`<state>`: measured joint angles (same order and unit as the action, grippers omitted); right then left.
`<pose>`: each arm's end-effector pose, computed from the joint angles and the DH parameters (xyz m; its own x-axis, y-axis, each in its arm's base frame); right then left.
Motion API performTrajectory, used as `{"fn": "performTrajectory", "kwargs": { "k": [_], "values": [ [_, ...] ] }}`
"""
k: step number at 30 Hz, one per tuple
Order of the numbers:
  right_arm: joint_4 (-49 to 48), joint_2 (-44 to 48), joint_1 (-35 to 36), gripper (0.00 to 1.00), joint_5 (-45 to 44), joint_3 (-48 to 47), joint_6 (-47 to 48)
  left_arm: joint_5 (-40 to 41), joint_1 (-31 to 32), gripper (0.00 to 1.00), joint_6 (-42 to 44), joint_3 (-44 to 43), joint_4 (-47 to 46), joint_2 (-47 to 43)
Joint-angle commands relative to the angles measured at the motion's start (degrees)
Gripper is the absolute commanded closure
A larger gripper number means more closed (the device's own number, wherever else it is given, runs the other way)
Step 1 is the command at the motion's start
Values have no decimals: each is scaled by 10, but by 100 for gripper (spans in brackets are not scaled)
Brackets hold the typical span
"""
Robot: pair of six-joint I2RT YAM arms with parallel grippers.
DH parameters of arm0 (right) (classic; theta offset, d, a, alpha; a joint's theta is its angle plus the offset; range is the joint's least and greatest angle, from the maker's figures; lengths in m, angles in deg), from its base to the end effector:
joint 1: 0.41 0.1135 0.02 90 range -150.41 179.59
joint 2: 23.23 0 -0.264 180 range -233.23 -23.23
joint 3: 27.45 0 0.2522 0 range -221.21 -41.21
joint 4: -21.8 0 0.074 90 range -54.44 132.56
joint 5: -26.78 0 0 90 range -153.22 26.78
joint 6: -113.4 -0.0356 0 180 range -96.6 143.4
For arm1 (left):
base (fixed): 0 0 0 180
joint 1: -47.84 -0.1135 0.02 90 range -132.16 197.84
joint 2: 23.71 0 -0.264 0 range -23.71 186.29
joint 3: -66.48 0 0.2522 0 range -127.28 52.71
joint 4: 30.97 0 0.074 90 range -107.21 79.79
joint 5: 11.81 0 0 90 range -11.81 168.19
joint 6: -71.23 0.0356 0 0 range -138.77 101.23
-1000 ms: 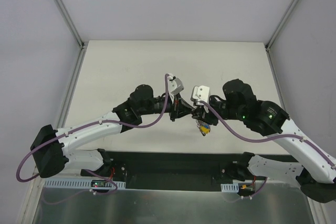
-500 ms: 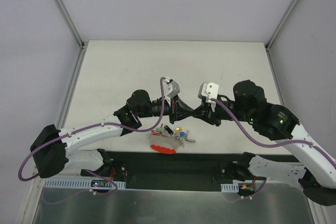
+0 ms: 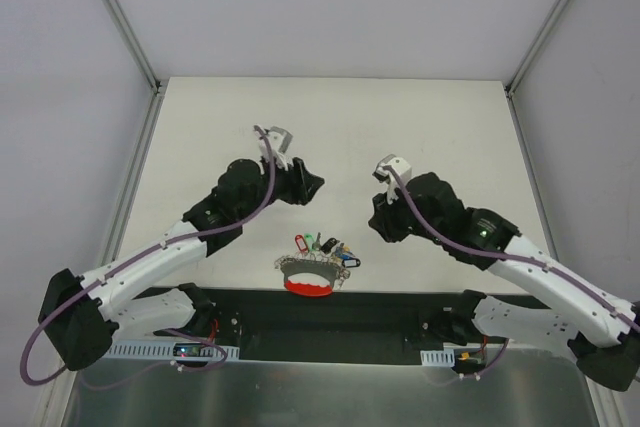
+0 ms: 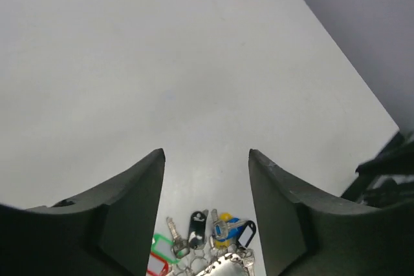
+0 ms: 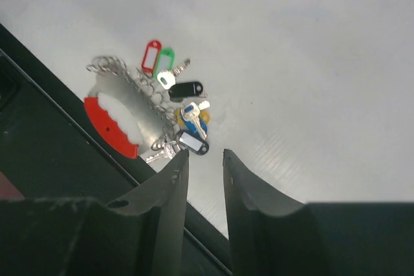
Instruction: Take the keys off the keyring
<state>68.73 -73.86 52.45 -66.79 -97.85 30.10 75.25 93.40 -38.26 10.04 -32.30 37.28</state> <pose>0.1149 0.1480 0.3529 -0.1848 -0.4369 -0.8803 -0.7891 0.5999 -0.1320 0.1757 -0.1817 0.3182 -0.2869 -0.1833 -0.9403 0.6929 0.6381 -0.3358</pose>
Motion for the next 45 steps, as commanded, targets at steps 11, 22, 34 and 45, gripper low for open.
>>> {"fn": "performTrajectory", "kwargs": {
  "k": [11, 22, 34, 45],
  "values": [
    [-295, -186, 51, 56, 117, 180, 157, 168, -138, 1, -163, 102, 204, -127],
    [-329, -262, 58, 58, 171, 199, 155, 236, -152, 1, -225, 103, 264, -128],
    [-336, -332, 66, 76, 168, 157, 161, 244, -153, 5, -288, 118, 291, -132],
    [-272, -337, 30, 99, 60, 102, 7, 282, -153, 12, -344, 82, 383, -85]
  ]
}}
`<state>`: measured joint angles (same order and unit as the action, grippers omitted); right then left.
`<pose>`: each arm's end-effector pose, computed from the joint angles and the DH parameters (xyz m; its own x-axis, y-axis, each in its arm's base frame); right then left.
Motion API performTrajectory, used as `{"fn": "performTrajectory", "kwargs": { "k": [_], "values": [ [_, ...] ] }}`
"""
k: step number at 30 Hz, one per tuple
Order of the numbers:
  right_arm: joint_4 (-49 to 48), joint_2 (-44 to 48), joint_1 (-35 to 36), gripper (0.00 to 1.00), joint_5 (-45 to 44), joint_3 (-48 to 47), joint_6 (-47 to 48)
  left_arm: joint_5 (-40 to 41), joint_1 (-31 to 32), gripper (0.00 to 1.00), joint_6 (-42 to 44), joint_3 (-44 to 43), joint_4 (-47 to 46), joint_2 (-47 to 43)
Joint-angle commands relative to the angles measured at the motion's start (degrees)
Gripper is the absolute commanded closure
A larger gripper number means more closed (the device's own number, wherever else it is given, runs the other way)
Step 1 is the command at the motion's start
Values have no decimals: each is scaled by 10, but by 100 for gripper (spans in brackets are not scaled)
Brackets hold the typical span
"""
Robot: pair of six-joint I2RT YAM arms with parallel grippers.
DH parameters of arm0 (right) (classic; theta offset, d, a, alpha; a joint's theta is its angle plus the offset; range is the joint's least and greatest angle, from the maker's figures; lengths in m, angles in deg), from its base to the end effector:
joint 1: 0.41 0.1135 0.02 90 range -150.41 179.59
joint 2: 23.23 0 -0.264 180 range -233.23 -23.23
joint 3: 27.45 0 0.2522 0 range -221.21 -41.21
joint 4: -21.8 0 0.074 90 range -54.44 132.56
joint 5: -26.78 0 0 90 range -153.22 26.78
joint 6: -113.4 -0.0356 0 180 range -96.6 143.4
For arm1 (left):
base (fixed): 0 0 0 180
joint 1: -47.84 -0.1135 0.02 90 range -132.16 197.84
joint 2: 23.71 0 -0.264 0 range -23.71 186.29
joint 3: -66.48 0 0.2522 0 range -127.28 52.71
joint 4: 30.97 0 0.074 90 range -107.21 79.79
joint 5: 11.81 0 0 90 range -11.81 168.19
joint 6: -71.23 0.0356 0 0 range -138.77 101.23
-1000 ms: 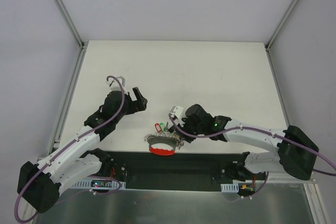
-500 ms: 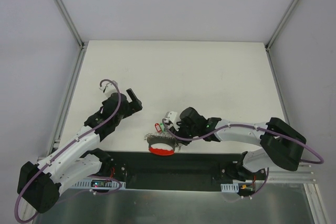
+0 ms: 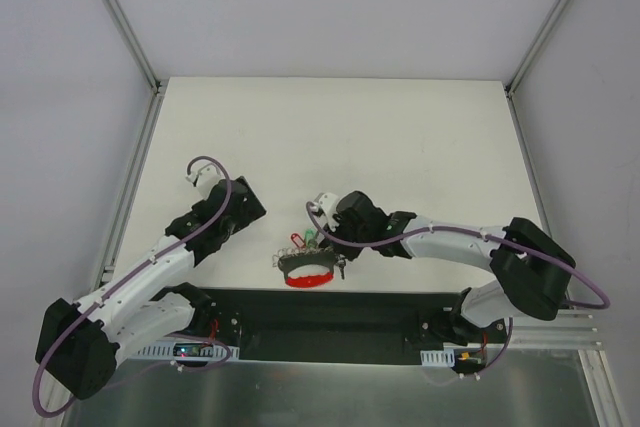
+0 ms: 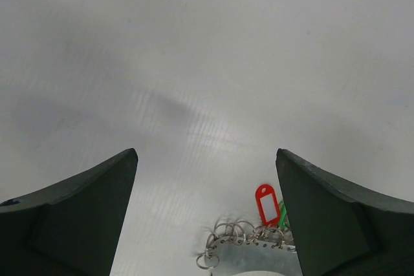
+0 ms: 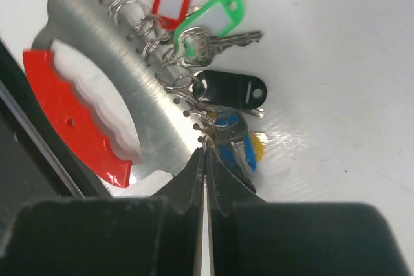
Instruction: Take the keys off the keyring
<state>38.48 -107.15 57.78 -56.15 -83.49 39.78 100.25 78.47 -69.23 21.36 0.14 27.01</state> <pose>0.1506 0.2512 0.1814 -0.1040 -0.6986 -0.7080 -0.9578 0.2622 -0.1181 0.1700 -0.0851 0.2293 -0.4918 -0.5394 -0.6835 -0.2610 0.8402 -0.4753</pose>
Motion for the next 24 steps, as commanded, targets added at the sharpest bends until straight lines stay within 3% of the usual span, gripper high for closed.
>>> {"fn": "performTrajectory", "kwargs": {
  "k": [1, 7, 13, 15, 18, 24],
  "values": [
    [37, -3, -39, 99, -47, -44, -107, 33, -4, 12, -36, -39, 64, 28],
    [71, 16, -110, 99, -44, -34, -250, 2, 5, 12, -39, -59, 73, 61],
    [75, 64, -111, 99, -67, -10, -352, -27, 56, 17, -79, -68, 71, 68],
    [72, 74, -106, 99, -90, -8, -363, -33, 92, 20, -113, -71, 69, 74],
    [59, 76, -99, 99, -53, -18, -374, -65, 128, 25, -150, -76, 46, 97],
    [52, 58, -82, 99, -32, -50, -379, -136, 138, 25, -208, -78, 29, 156]
  ]
}}
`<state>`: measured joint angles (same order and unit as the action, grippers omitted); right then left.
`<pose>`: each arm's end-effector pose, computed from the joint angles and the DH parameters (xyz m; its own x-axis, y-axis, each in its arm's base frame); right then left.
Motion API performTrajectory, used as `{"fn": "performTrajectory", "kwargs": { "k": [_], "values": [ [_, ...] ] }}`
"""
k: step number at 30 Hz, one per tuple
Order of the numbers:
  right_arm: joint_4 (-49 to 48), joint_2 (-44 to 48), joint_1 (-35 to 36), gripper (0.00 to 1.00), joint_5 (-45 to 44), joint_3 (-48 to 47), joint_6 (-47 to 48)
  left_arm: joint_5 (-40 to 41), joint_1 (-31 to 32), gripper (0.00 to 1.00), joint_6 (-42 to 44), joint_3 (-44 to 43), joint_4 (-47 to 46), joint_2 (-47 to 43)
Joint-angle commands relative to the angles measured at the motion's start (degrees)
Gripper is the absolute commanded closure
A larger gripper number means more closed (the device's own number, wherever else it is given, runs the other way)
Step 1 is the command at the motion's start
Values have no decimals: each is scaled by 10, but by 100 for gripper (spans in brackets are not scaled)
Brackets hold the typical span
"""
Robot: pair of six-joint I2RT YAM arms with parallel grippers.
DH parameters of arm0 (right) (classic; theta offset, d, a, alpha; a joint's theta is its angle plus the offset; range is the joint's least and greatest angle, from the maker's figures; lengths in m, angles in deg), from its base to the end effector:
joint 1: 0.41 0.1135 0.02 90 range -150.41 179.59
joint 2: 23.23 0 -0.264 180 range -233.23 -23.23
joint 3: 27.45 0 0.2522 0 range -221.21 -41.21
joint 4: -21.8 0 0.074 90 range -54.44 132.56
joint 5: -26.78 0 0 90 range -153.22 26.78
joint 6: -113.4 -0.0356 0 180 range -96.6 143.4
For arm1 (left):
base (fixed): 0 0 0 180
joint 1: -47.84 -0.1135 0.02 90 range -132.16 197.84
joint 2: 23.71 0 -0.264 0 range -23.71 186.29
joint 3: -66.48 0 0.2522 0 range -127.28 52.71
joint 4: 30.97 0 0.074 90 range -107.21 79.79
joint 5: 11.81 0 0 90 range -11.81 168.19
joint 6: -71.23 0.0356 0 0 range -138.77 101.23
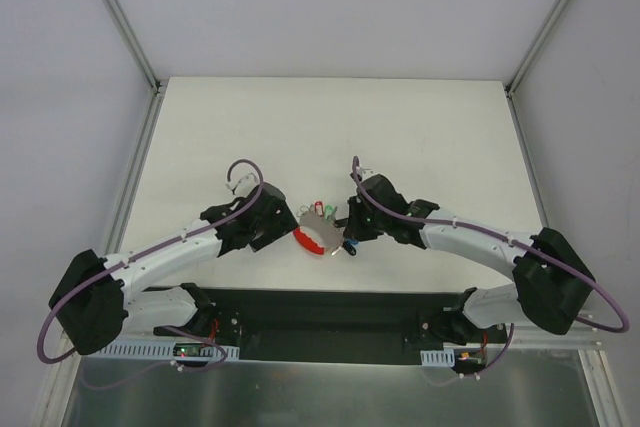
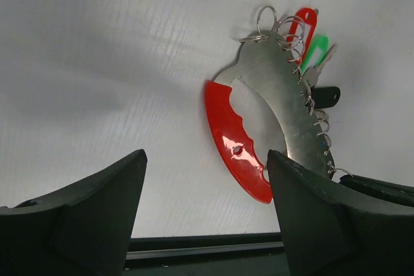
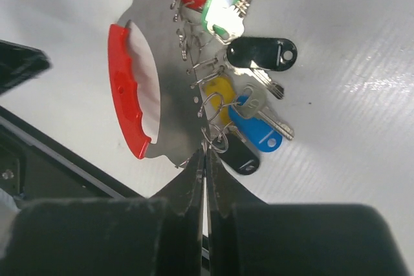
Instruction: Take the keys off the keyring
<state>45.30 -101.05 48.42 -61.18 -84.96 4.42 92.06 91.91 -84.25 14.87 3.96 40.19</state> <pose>0.1833 0.2115 0.2082 -0.6811 -0.2851 -0.6744 -0.5792 0.7733 0.2580 0.1669 -0.1497 0.2172 -0.7268 -0.5258 -0.4419 -0.2481 0.8009 -0.5449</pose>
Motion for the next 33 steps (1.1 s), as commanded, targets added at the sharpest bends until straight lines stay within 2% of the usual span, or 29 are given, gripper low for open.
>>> {"fn": "performTrajectory", "kwargs": {
  "k": [1, 7, 13, 24, 32, 33],
  "values": [
    [-17, -5, 13, 99, 20, -36, -26, -61, 4, 25, -71, -11, -12, 26],
    [-32, -8, 24, 99, 22, -37, -36, -116, 3, 25, -136, 26, -64, 14],
    [-37, -12, 29, 99, 16, -37, -38, -162, 4, 28, -171, 47, -88, 46],
    [-38, -14, 36, 99, 10, -42, -30, -187, 4, 30, -174, 22, -105, 122],
    [-38, -14, 42, 99, 9, -44, -17, -202, 4, 46, -175, 7, -124, 149],
    [-38, -13, 42, 99, 10, -44, -14, -200, 4, 51, -170, 3, -125, 149]
  ]
}}
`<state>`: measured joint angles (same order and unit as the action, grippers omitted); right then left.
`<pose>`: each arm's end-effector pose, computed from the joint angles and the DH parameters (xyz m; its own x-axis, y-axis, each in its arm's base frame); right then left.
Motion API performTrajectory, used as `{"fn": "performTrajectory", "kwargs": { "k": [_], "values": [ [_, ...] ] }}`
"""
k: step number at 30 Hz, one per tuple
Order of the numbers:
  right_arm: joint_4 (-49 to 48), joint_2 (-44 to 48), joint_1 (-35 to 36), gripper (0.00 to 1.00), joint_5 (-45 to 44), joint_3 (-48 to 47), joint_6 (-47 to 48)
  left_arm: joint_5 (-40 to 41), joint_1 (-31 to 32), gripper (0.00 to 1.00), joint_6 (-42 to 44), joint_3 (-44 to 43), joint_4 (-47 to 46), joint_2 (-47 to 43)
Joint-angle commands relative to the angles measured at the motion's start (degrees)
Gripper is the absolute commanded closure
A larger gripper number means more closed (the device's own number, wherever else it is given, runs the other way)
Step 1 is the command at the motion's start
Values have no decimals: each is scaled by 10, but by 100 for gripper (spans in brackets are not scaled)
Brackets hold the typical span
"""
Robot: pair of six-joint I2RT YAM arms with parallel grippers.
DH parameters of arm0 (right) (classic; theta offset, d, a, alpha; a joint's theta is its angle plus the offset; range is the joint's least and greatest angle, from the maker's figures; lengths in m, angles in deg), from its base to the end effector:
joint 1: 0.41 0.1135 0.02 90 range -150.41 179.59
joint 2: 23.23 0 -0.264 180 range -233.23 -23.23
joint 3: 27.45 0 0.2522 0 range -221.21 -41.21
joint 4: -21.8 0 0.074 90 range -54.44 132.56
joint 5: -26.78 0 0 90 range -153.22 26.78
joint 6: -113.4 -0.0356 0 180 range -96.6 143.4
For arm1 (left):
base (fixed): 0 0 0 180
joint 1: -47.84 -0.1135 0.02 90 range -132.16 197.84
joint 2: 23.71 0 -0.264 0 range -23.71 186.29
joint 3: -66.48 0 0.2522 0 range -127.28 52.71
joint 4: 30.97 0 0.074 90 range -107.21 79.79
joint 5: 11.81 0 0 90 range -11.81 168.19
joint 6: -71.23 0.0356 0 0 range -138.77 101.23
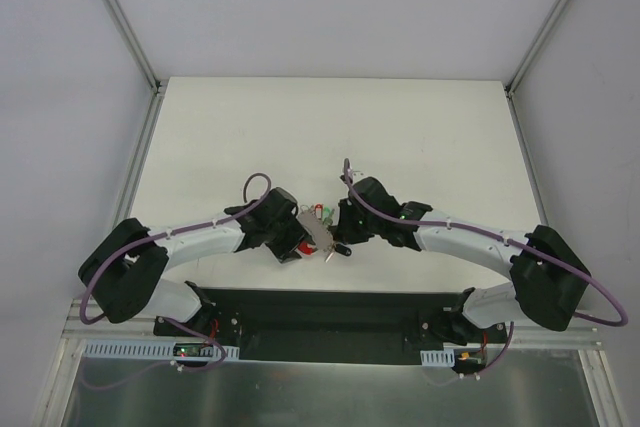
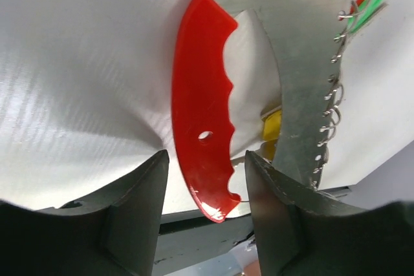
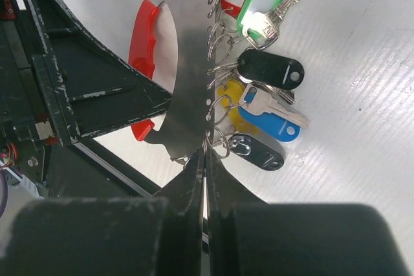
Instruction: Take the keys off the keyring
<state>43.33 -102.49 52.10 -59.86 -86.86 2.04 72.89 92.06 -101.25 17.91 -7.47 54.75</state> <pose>0.1750 0.2315 0.2148 -0.6729 -0.2799 -0.6847 -0.6161 0.7244 0.3094 0.1777 -0.1775 0.1586 -0.8029 -0.5961 -0.0045 -0.4743 0.6434 -0.6009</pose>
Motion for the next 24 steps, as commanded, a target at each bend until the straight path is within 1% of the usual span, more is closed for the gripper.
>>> {"fn": "performTrajectory", "kwargs": {
  "k": [1, 2, 3, 4, 5, 7, 8, 10, 11, 14, 17, 19, 22, 23, 24],
  "values": [
    [-18, 2, 7, 99, -3, -26, 12, -9, 2, 55, 3, -32, -10, 3],
    [-15, 3, 8, 99, 0, -27, 18, -9, 2, 59, 6, -42, -10, 2],
    [-10, 3, 8, 99, 3, -30, 39, -9, 2, 73, 14, -47, -10, 0],
    [-3, 9, 8, 98, 5, -40, 56, -11, 2, 80, 20, -52, -10, -1],
    [13, 14, 8, 94, -2, -44, 70, -10, 1, 88, 26, -61, -11, -7],
    [27, 44, 8, 89, -16, -53, 116, -11, 0, 100, 43, -69, -10, -12],
    [39, 56, 8, 84, -29, -55, 131, -11, -2, 100, 51, -77, -10, -21],
    [51, 80, 8, 80, -47, -61, 171, -5, -2, 100, 78, -84, -10, -30],
    [59, 102, 8, 72, -55, -66, 185, -2, -3, 100, 88, -91, -9, -41],
    [55, 149, 7, 56, -64, -55, 211, 20, -2, 100, 139, -99, -9, -62],
    [40, 190, 7, 50, -73, -32, 233, 32, -1, 100, 179, -112, -10, -75],
    [27, 208, 7, 49, -71, -16, 236, 35, -2, 100, 191, -117, -9, -79],
    [-25, 241, 7, 47, -40, 41, 255, 28, -2, 100, 228, -134, -9, -83],
    [-55, 252, 7, 45, -39, 55, 263, 21, -3, 100, 259, -150, -8, -84],
    [-68, 269, 7, 44, -39, 82, 266, 20, -3, 100, 273, -160, -2, -85]
  ]
}}
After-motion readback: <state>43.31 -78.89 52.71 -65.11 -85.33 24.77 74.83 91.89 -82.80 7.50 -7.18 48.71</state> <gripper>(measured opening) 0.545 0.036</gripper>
